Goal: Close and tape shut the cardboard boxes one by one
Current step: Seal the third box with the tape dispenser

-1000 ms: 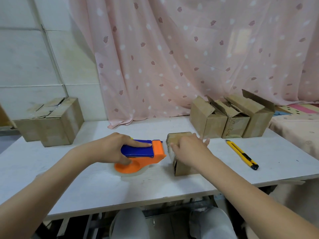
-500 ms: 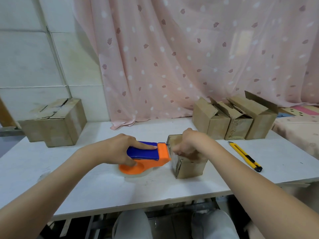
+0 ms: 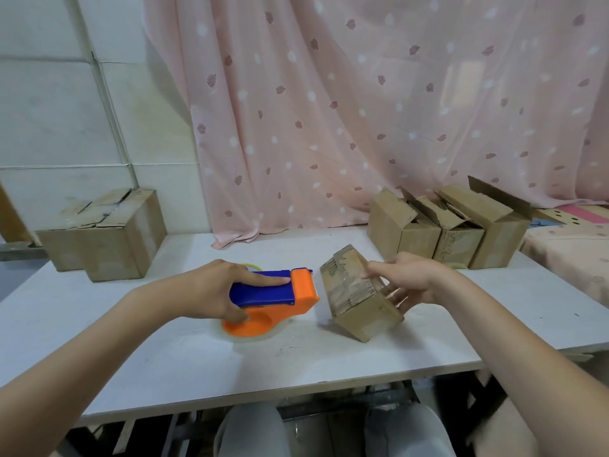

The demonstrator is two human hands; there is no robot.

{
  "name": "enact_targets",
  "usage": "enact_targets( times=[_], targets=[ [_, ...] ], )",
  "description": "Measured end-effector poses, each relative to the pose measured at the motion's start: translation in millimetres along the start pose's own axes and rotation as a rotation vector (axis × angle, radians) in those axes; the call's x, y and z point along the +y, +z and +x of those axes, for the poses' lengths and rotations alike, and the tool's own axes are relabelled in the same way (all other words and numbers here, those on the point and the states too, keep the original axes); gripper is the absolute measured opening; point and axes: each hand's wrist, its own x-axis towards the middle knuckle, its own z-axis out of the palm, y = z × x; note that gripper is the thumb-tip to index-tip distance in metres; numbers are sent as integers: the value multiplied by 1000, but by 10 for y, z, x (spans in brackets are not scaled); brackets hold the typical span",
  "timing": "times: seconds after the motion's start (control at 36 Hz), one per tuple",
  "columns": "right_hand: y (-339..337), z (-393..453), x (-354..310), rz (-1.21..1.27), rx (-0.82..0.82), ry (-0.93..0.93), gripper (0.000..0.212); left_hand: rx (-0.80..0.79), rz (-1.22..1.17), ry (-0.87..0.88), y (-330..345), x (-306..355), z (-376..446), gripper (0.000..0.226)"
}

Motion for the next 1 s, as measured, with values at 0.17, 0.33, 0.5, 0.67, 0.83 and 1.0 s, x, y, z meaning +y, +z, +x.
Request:
enact_targets(
  times=[0.17,0.33,0.5,0.67,0.83,1.0],
  targets=[
    [45,1,242,228,-73,-1,34,6,31,27,29,26,87,81],
    [121,-29,293,302,-91,-21,29,-14,24,23,41,31,163,81],
    [240,-27,258,201,38,-91,15,-26,6,3,51,80,245,81],
    [456,-226,154,-600,342,-585,37,-18,17,5,54,80,275,78],
    [559,-257,131,-1077,99,-513,71,-14,42,26,48,142,281,79],
    [616,-146,381,-1114,219,-577,71,-20,21,23,18,117,214,82]
  ],
)
